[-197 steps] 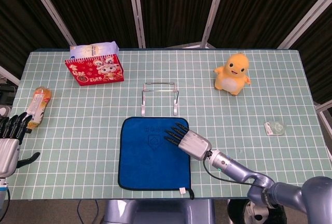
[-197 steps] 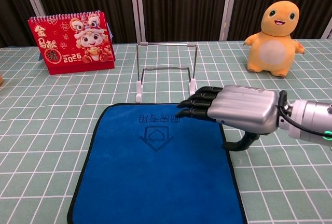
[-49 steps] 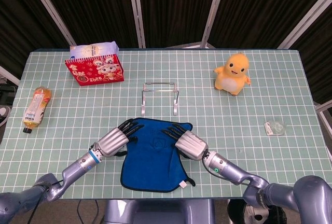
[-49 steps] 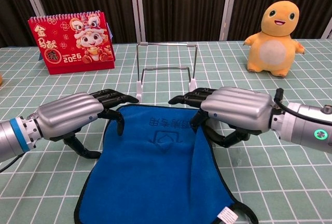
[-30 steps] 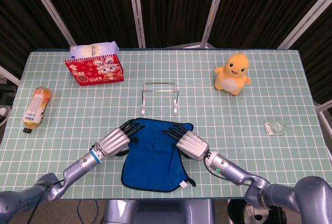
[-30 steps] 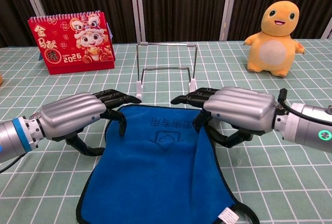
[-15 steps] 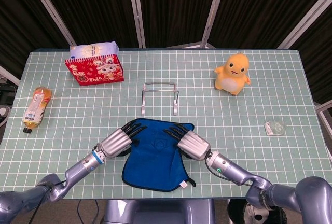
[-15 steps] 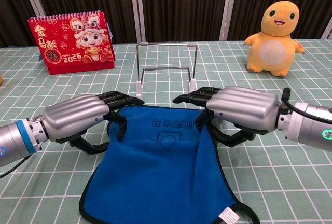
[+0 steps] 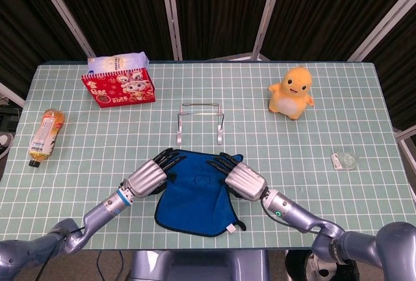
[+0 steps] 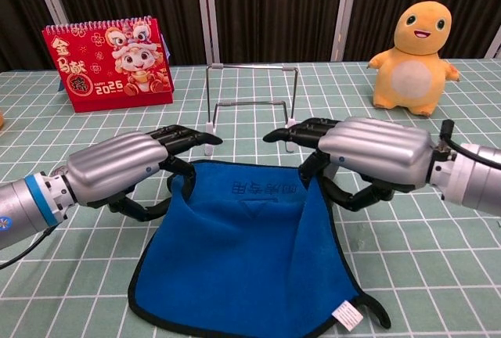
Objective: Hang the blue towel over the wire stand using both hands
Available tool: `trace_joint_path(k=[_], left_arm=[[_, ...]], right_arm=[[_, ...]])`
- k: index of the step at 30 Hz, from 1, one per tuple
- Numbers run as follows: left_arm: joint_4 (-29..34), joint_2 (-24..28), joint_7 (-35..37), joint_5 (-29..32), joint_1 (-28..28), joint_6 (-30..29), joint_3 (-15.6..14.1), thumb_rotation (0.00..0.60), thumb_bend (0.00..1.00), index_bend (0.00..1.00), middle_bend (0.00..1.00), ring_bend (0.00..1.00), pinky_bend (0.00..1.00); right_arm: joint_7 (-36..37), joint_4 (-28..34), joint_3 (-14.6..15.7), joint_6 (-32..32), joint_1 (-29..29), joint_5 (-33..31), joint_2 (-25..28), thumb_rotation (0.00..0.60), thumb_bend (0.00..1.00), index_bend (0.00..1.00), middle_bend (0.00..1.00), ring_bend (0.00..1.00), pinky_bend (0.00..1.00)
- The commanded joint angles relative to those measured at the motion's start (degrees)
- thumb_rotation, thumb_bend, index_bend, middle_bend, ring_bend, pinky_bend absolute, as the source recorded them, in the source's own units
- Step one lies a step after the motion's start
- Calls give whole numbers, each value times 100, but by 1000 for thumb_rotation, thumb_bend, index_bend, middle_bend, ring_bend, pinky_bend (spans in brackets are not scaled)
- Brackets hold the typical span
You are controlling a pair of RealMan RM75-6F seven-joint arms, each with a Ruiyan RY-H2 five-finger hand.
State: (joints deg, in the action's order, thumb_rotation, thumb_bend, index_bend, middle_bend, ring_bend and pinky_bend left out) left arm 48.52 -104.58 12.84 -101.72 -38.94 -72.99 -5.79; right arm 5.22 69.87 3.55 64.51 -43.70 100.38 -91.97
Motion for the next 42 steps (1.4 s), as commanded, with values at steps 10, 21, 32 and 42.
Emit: trace_joint_path(k=[10, 21, 32, 42], left_arm=[[1124, 727, -438, 525, 26, -383, 726, 600, 556, 824, 0, 0, 0], [1898, 1322, -943, 1059, -46, -297, 1352, 600, 557, 825, 0, 0, 0], [2156, 1510, -1346, 1323, -263, -196, 1786, 600, 555, 826, 0, 0, 0], [2296, 1542, -1731, 1670, -580, 86, 2189, 600, 557, 827, 0, 0, 0]], right_arm=[[-260, 1001, -765, 317, -119, -327, 770, 600, 626, 649, 0, 0, 0], [-472, 1378, -1347, 16, -312, -928, 1138, 600, 625, 650, 0, 0, 0], [-937, 1474, -1766, -316, -581, -1416, 1216, 600, 627, 651, 0, 0, 0], [-1221, 1320, -2234, -537, -888, -1966, 1139, 600, 625, 651, 0, 0, 0]])
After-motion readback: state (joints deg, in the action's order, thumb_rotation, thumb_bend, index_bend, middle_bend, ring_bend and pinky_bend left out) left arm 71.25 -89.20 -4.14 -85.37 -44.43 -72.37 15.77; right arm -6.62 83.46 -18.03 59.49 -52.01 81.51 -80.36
